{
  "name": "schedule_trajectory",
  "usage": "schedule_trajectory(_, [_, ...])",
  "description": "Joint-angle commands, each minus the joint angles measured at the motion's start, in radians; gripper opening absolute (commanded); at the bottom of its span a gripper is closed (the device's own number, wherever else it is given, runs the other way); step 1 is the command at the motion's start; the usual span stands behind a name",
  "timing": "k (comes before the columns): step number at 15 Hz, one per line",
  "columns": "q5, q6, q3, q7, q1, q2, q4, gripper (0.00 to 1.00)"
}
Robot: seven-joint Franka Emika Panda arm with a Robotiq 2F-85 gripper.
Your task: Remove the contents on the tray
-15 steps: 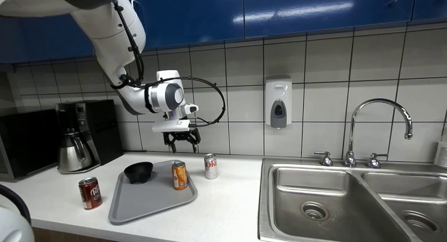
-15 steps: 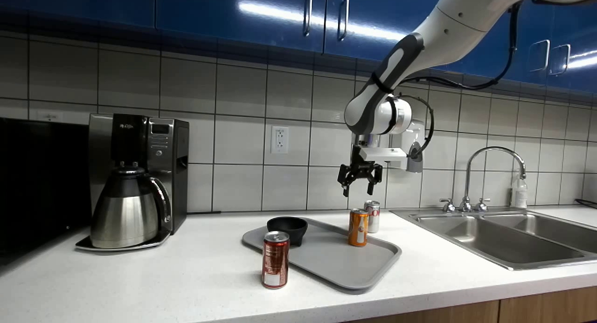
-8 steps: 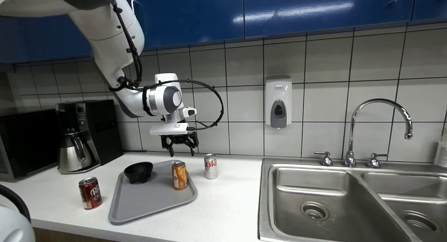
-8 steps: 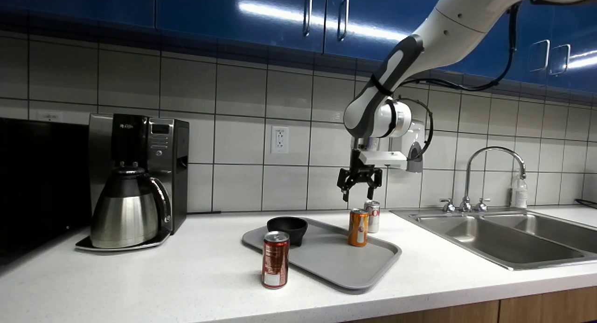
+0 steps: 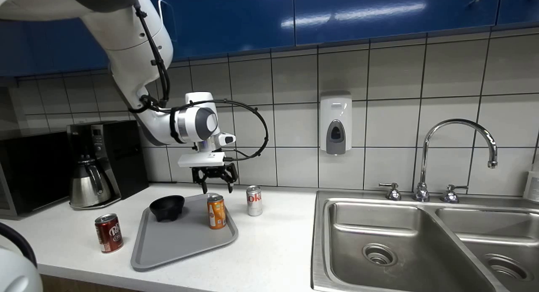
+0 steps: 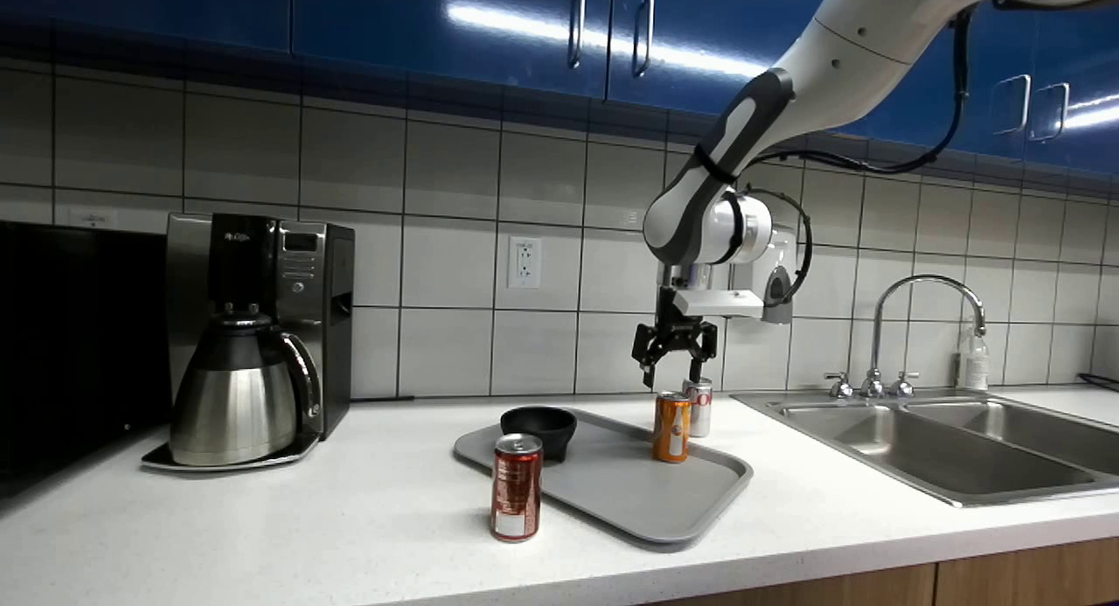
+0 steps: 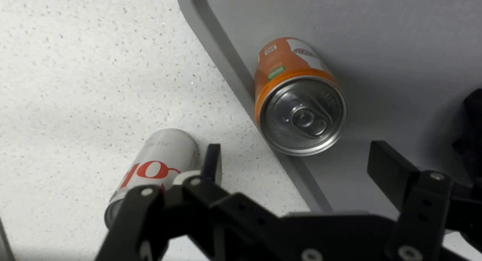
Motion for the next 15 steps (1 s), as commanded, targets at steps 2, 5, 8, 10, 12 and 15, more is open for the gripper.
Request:
schedule_trajectory(2, [0.009, -0.002, 0.008, 0.009, -0.001, -0.011, -0.022, 1.00])
schedule_trajectory(5, [0.011, -0.006, 0.014, 0.005, 0.000, -0.006, -0.027, 1.00])
schedule_trajectory(8, [0.010, -0.010, 0.015, 0.007, 0.001, 0.002, -0.029, 1.00])
schedule_trajectory(10, [0.009, -0.012, 0.014, 0.008, 0.002, 0.010, -0.026, 1.00])
schedule_trajectory(12, [0.011, -0.015, 0.015, 0.009, 0.002, 0.018, -0.021, 1.00])
schedule_trajectory(15, [0.009, -0.016, 0.017, 0.018, 0.010, 0.025, -0.022, 1.00])
